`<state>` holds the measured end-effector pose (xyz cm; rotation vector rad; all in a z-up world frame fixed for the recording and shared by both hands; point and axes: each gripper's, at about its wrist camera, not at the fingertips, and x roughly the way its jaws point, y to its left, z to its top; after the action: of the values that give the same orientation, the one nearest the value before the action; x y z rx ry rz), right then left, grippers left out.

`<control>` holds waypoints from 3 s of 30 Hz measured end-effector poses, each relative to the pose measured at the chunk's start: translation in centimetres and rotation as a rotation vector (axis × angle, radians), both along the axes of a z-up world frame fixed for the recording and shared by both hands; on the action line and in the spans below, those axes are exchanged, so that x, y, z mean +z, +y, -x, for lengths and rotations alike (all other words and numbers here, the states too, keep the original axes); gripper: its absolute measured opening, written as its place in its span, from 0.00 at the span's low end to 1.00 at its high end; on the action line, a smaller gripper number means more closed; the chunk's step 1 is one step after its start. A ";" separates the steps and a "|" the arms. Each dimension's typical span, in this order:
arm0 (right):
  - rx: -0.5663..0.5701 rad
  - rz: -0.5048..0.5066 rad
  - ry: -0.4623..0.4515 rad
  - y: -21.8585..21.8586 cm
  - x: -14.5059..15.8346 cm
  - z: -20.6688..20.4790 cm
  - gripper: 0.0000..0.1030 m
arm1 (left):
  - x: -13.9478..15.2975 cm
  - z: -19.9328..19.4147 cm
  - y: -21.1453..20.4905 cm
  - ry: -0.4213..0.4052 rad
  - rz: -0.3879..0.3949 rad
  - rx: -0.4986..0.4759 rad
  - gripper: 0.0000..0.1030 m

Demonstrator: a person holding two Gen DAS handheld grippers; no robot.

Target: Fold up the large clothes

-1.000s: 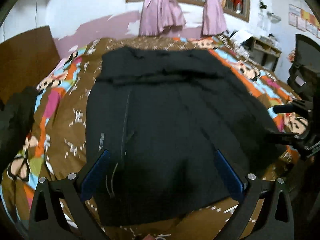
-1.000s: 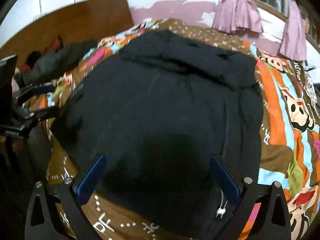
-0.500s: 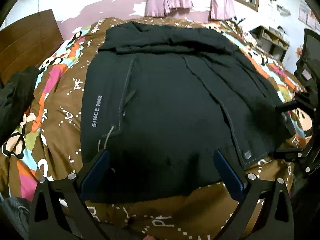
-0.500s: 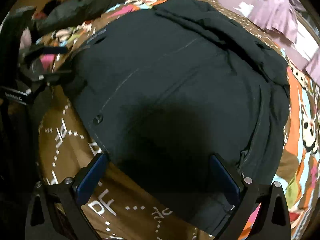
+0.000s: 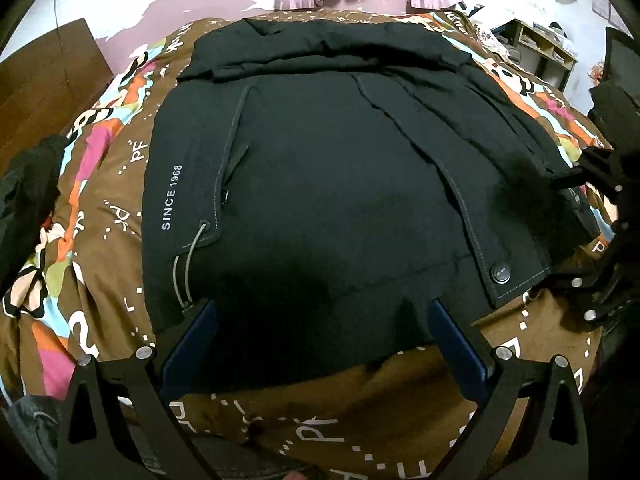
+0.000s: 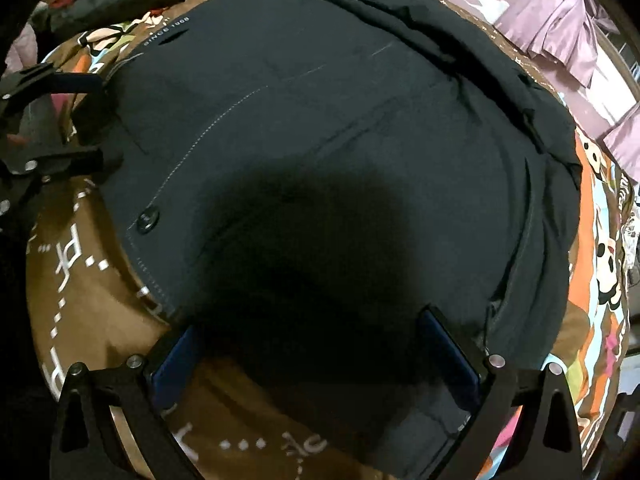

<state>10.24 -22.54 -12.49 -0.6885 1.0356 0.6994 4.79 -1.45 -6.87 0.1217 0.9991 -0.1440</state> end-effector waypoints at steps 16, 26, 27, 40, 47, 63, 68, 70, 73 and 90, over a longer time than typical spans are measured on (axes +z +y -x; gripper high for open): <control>-0.080 -0.222 -0.159 -0.4 6.6 -2.0 1.00 | 0.8 1.2 -1.9 -0.073 -0.047 -0.098 0.98; -0.001 -0.119 -0.050 -0.2 4.1 -1.3 1.00 | -1.4 -0.3 -1.4 0.033 -0.105 -0.073 0.98; 0.023 -0.084 -0.040 -0.2 3.5 -0.9 1.00 | -1.5 -0.4 -1.4 0.038 -0.105 -0.071 0.98; -0.007 -0.016 -0.205 1.1 1.8 -1.0 1.00 | -2.2 -0.8 -0.5 0.072 -0.081 -0.062 0.98; -0.043 -0.155 -0.282 1.8 6.7 -2.7 1.00 | -2.1 -0.7 -0.6 0.068 -0.088 -0.034 0.98; -0.097 -0.237 -0.272 1.4 7.0 -3.1 1.00 | -1.0 -1.7 1.3 -0.051 -0.190 0.170 0.60; -0.089 -0.213 -0.274 0.7 6.3 -2.2 1.00 | -0.2 -1.8 1.3 -0.076 -0.156 0.145 0.40; -0.070 -0.183 -0.270 0.4 5.7 -1.5 1.00 | 0.0 -1.7 1.2 -0.073 -0.135 0.120 0.32; -0.039 -0.145 -0.239 0.1 4.7 -0.5 1.00 | 0.4 -1.6 1.4 -0.088 -0.113 0.099 0.21; -0.016 0.000 -0.279 0.2 2.1 1.6 1.00 | 8.9 -5.1 0.4 -0.296 -0.077 0.008 0.11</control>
<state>8.69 -22.33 -10.36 -0.7540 0.7834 0.5705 9.91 -1.03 2.03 0.2037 0.7097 -0.0774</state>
